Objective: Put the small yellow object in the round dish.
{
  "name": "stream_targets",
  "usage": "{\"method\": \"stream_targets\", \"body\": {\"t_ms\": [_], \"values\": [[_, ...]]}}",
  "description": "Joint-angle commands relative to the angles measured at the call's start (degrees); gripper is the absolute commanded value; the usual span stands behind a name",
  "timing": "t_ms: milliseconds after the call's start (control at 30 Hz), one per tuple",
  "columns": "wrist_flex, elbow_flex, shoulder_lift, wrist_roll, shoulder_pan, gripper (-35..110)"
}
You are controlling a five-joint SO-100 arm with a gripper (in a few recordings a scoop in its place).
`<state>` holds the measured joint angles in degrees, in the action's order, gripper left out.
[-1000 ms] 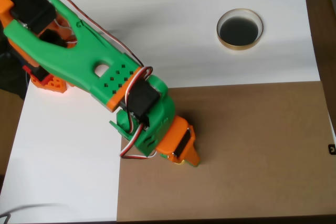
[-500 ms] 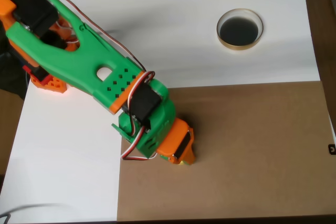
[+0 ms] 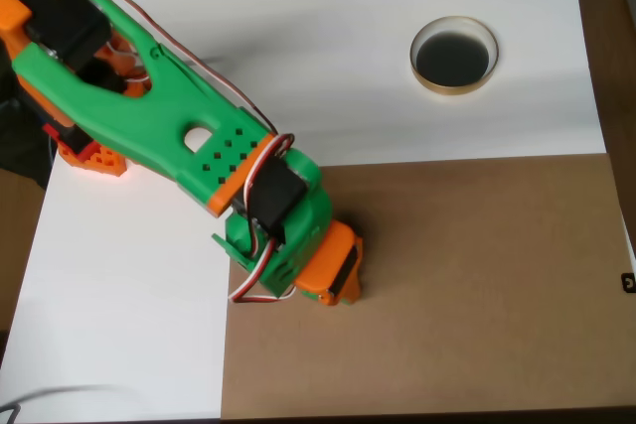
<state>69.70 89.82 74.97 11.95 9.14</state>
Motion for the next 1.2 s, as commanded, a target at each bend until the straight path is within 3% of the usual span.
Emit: {"method": "stream_targets", "body": {"t_ms": [0,400,1167], "values": [[3.5,-6.1,5.5,2.2,2.7,0],[9.0,-8.5,9.6,4.2,17.7,0],[7.1,-11.1,8.3,2.7,38.5,0]]}}
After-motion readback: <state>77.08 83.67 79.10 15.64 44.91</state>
